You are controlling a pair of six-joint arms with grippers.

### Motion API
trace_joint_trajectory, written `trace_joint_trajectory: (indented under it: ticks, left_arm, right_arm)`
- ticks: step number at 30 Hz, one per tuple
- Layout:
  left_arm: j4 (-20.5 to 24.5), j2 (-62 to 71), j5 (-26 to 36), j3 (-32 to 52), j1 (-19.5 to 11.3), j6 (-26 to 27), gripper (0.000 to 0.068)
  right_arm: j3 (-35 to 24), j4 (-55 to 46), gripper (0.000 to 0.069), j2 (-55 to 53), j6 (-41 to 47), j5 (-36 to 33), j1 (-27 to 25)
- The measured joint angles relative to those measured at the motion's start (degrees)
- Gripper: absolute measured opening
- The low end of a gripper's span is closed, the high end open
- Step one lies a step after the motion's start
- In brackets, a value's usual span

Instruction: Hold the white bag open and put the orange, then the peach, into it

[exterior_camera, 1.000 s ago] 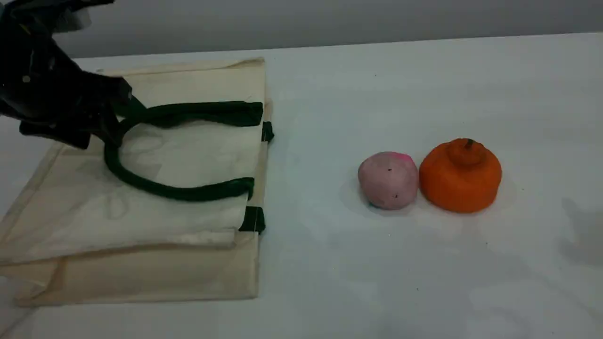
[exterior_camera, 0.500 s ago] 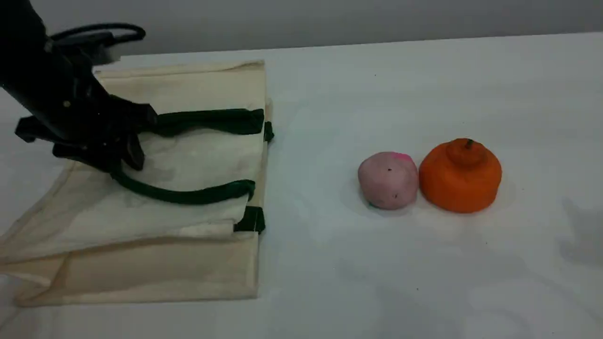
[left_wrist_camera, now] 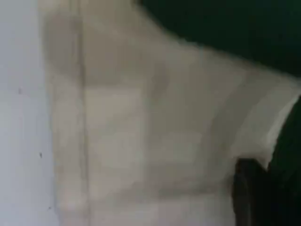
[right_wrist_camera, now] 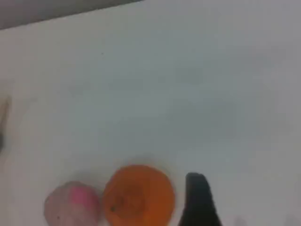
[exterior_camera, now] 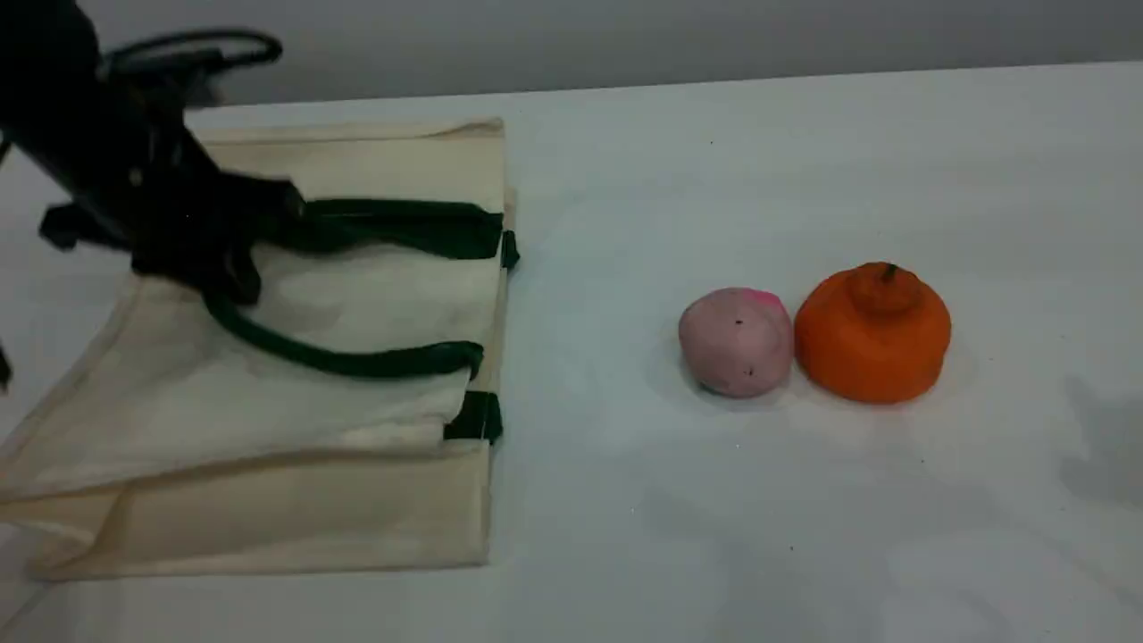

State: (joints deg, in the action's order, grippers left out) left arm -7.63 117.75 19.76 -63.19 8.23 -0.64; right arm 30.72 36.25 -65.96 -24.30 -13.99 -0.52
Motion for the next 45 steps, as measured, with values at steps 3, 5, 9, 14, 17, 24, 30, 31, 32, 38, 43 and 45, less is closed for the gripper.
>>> trace_joint_trajectory:
  ticks: [3,5,9,14,17,24,30,31,32,38,43,45]
  left_arm:
    - [0.00,-3.23,6.49,-4.02,0.00,1.09,0.0064]
    - [-0.40,-5.86,10.70,-6.79,0.00,3.23,0.0064]
    - [-4.86,-12.49,17.98,-11.64,0.00,8.25,0.0064]
    - [-13.34,-20.46,26.18,-14.55,0.00,15.71,0.0064]
    - [-17.59,-24.17,30.39,-14.75,0.00,19.11,0.0064]
    - [-21.07,-30.93,34.29,-14.89,0.94,19.93,0.0064]
    - [-20.55,-31.92,38.52,-18.36,5.56,20.35,0.0064]
    - [-20.43,-31.92,39.08,-19.02,5.69,20.35,0.0064]
    - [-20.47,-31.92,39.57,-19.56,5.69,20.35,0.0064]
    - [-20.41,-32.17,41.00,-21.01,5.69,20.35,0.0064]
    - [-20.41,-32.17,41.00,-21.01,5.69,20.35,0.0064]
    - [-20.41,-32.17,41.00,-21.01,5.69,20.35,0.0064]
  right_arm:
    - [0.00,1.30,0.0436,-1.48,0.00,-1.09,0.00]
    - [0.00,1.86,0.0436,-2.86,0.00,-1.14,0.00]
    - [0.00,4.41,0.0436,-6.24,-1.34,-0.65,0.00]
    - [0.00,10.43,0.0436,-10.78,-6.87,0.01,0.00]
    - [0.00,15.87,0.0436,-12.62,-12.10,-0.24,0.00]
    - [0.00,33.45,0.0436,-13.12,-30.16,-3.64,0.00]
    - [0.01,49.35,0.0436,-16.94,-47.12,-8.97,0.00]
    - [0.06,51.91,0.0436,-18.17,-49.22,-9.78,0.00]
    - [0.06,54.29,0.0436,-19.52,-51.65,-10.92,0.00]
    - [0.36,63.46,0.0436,-27.54,-63.85,-16.11,0.00]
    - [3.06,63.84,0.0436,-33.67,-65.78,-18.78,0.00]
    - [4.49,63.84,0.0436,-35.70,-65.73,-18.78,0.60]
